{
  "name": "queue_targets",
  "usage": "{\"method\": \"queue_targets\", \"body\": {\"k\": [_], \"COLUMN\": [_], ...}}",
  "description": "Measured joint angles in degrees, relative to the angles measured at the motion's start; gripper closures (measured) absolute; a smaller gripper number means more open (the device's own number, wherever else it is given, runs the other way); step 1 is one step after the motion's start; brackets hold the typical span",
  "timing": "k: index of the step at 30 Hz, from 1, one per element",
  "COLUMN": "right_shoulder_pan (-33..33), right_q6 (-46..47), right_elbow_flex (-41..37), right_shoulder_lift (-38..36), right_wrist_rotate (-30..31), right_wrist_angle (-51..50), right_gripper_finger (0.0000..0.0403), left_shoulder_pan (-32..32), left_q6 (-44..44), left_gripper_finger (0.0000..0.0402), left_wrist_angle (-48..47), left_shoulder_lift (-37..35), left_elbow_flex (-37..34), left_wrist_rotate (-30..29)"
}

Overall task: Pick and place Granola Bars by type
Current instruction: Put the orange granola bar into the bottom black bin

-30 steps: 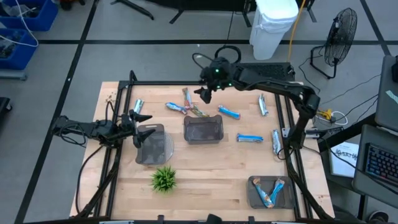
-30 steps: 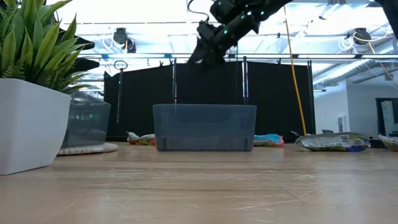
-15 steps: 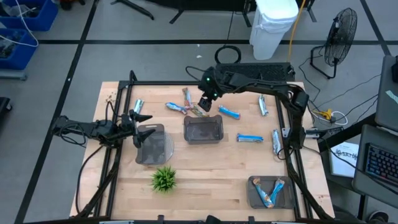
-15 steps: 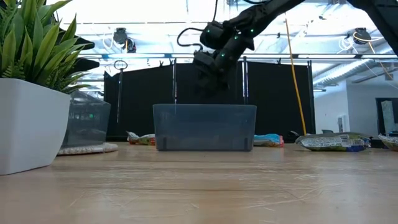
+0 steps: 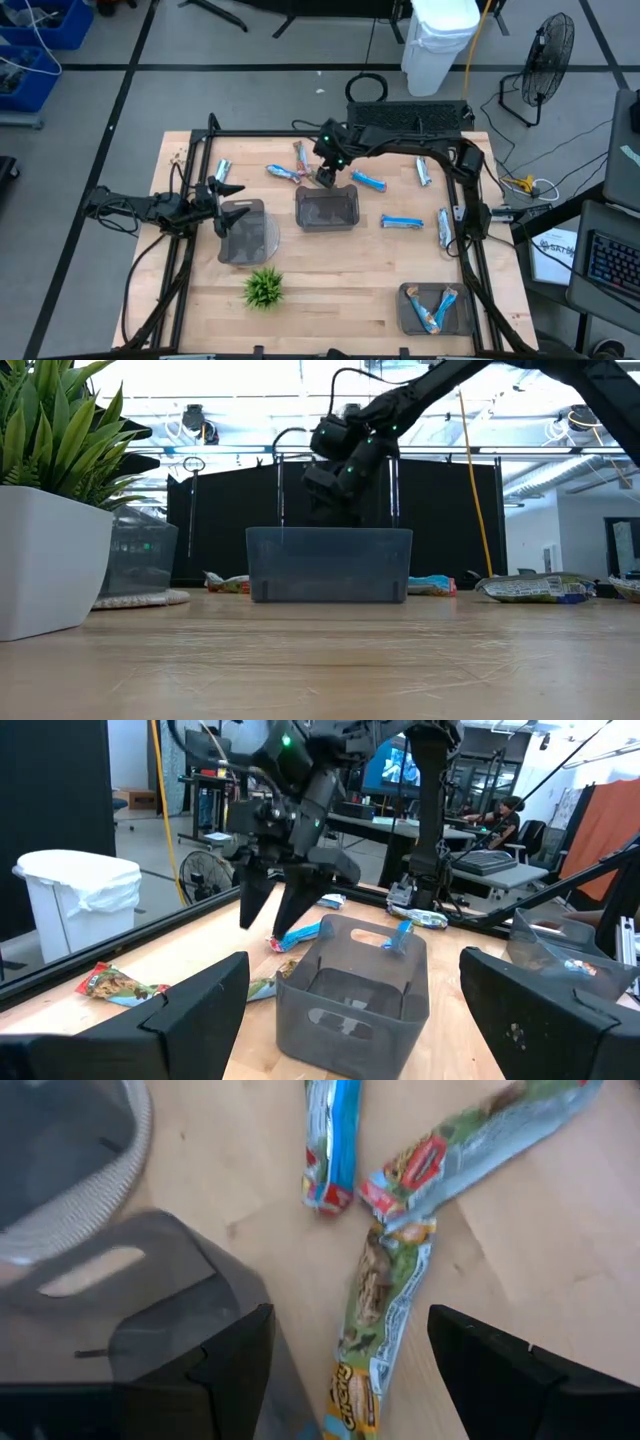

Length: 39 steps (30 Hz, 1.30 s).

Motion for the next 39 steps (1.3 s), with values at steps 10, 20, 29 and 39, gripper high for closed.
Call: {"method": "queue_targets", "body": {"k": [10, 20, 29, 39], "right_shoulder_pan": [0.29, 0.39, 0.39, 0.39], "right_q6": [-0.54, -2.14, -2.47, -3.04], "right_elbow_flex": [0.0, 0.0, 0.0, -0.02], "right_shoulder_lift": [4.12, 4.89, 5.25, 6.4], "right_wrist_rotate": [0.1, 0.05, 0.44, 1.63], "right_wrist_angle": [-2.93, -5.47, -5.39, -5.57], "right_gripper_finger": [0.0149, 0.0149, 0.0149, 0.0149], "left_shoulder_pan": [0.0, -0.02, -0.01, -0.01], "left_q6": [-0.01, 0.01, 0.02, 0.01], "left_gripper_finger": [0.0041, 0.0041, 0.0041, 0.0041], "left_wrist_angle": [0.0, 0.0, 0.0, 0.0], "left_shoulder_lift": [-0.01, 0.0, 0.0, -0.01], "left_elbow_flex": [0.02, 0.02, 0.02, 0.02], "left_wrist_rotate": [0.0, 0.0, 0.0, 0.0]}}
